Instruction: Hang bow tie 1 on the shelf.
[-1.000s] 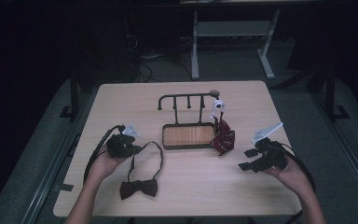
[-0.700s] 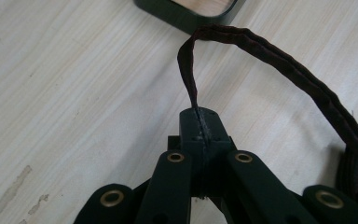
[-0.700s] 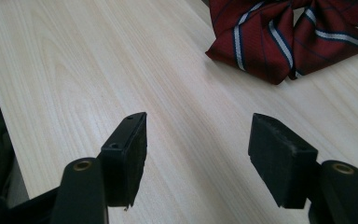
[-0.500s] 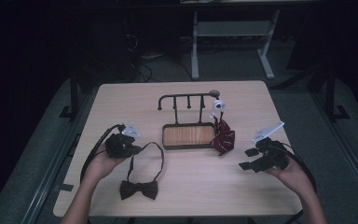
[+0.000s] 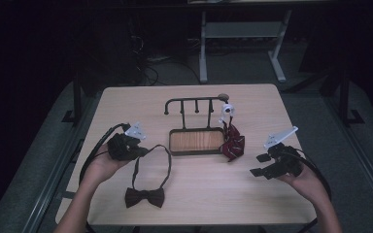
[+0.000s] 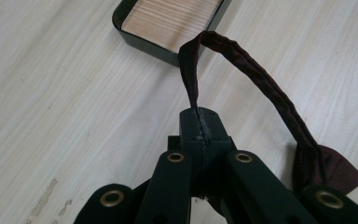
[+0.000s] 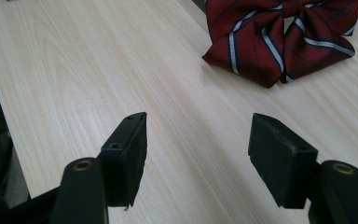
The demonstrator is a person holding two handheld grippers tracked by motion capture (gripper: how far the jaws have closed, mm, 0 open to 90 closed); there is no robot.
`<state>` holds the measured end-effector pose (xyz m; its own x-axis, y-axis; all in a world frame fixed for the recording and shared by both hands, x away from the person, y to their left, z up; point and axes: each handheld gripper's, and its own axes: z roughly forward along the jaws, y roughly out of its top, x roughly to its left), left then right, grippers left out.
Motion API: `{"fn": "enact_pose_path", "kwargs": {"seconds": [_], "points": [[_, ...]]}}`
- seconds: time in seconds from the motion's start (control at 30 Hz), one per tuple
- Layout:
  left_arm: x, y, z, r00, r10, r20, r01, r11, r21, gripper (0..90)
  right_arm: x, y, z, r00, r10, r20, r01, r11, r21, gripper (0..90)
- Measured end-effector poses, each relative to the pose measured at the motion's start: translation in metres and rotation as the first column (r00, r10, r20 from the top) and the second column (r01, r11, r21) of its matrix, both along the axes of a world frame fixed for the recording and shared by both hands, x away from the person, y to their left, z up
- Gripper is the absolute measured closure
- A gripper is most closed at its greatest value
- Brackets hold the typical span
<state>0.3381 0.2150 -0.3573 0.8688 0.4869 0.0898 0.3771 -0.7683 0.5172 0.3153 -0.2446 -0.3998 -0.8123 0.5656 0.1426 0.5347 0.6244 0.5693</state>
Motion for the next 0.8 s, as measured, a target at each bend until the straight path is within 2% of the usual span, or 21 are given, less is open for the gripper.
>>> {"fn": "enact_pose_path", "kwargs": {"seconds": [0.8], "points": [[-0.002,-0.002,0.035,0.9989,-0.044,0.016,0.044,0.999,0.009,90.0,0.0,0.002,0.0,0.9999,0.015,0.0,-0.015,1.0,0.0,36.9]]}}
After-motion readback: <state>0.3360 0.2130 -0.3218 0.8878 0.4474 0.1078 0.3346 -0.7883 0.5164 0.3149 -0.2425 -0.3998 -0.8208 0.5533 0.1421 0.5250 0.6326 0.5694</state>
